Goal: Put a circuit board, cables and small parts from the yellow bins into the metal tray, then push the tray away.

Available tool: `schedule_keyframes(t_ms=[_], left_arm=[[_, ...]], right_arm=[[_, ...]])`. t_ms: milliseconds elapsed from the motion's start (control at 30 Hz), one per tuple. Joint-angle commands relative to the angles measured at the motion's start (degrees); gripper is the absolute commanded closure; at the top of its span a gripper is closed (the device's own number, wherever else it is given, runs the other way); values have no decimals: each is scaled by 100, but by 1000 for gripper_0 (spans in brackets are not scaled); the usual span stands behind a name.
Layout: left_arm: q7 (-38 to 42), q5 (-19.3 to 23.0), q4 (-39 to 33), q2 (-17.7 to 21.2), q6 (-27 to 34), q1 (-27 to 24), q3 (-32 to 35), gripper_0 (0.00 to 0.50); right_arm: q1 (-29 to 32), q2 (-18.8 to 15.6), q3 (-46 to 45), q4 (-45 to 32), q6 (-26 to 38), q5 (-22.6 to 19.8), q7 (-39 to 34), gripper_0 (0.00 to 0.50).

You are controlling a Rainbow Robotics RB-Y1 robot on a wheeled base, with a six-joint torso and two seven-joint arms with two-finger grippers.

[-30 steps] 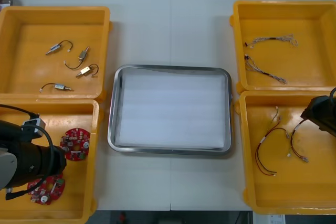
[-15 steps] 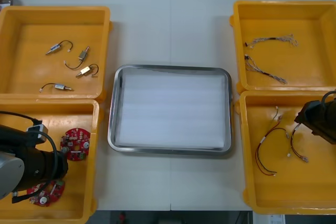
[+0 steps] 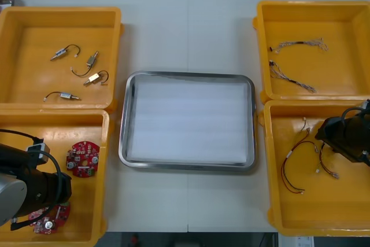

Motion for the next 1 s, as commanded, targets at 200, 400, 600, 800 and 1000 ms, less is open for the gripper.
schedule_keyframes(t_ms=[200,400,600,800,1000], left_arm=[[414,-73,-63,-82,-103,290,-96,0],[405,-135,-63,-91,-120,290,-158,500],[387,-135,-63,-91,-129,290,-158,500],[361,-126,-63,-91,-129,299,-158,500],[308,-117,-124,-91,-103,255,-61,500]], right_arm=[[183,75,243,-60,-47,111,-196,151],[218,75,243,-60,-38,75,-161,500],[210,75,199,-253,59,119,-152,500],[210,75,-135,-833,656,67,-108,500],[210,22,-478,-1528,1430,-12,-11,500]])
